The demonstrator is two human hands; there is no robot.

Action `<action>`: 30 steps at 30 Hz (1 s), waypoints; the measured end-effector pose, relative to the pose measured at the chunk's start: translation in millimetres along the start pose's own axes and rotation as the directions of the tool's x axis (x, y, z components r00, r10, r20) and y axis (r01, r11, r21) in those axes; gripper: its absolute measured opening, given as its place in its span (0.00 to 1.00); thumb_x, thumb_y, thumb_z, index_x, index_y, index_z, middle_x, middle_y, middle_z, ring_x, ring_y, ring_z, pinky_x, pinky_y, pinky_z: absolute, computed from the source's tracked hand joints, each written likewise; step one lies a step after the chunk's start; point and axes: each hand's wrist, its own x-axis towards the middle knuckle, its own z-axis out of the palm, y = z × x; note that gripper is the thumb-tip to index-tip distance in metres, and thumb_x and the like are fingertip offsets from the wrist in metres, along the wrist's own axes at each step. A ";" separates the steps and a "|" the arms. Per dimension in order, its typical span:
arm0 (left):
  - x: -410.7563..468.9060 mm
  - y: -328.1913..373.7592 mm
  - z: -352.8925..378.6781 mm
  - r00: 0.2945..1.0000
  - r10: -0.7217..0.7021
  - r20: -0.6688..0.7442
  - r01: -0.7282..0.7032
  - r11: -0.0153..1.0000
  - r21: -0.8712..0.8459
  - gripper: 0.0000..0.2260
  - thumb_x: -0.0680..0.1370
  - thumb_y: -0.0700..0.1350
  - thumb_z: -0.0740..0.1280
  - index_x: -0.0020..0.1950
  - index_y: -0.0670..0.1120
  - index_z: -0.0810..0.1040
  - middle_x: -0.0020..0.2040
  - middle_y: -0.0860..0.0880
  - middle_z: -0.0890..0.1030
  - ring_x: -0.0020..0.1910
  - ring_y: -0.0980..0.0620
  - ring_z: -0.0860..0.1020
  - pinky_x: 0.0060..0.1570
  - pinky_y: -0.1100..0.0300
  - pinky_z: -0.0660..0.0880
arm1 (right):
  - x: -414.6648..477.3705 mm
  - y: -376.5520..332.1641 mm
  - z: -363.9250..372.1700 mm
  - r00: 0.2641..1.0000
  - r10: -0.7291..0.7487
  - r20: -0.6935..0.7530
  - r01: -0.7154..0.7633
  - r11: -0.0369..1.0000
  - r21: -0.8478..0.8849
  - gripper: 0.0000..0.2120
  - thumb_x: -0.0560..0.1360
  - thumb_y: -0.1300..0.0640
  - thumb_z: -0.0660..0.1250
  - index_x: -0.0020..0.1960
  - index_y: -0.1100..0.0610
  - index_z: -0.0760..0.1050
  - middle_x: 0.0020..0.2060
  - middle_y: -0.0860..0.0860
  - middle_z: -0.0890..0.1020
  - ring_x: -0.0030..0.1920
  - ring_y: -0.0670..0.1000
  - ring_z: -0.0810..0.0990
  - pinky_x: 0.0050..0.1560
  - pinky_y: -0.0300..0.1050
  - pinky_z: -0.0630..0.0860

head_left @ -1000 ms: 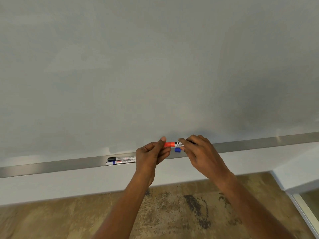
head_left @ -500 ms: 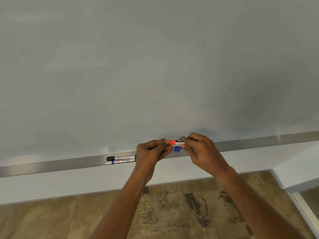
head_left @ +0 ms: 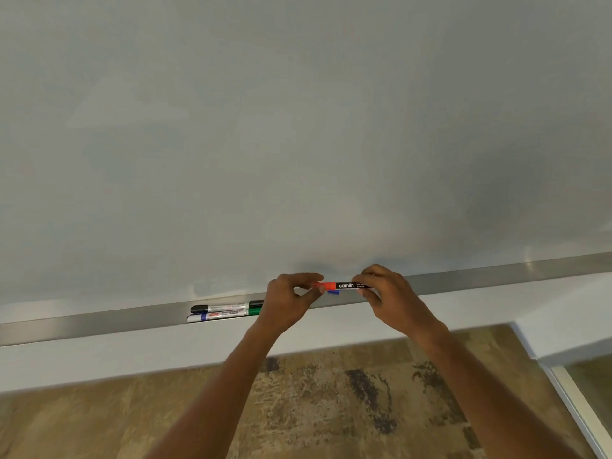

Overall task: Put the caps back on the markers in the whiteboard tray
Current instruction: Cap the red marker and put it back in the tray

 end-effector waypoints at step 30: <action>41.7 -64.6 53.9 0.960 0.003 0.278 -0.204 0.689 0.696 0.17 0.80 0.59 0.62 0.53 0.50 0.85 0.51 0.48 0.82 0.58 0.45 0.73 0.55 0.51 0.72 | 15.3 51.5 84.7 0.968 0.205 0.141 -0.189 0.974 -0.122 0.20 0.77 0.69 0.60 0.64 0.56 0.79 0.57 0.58 0.81 0.59 0.59 0.76 0.60 0.54 0.76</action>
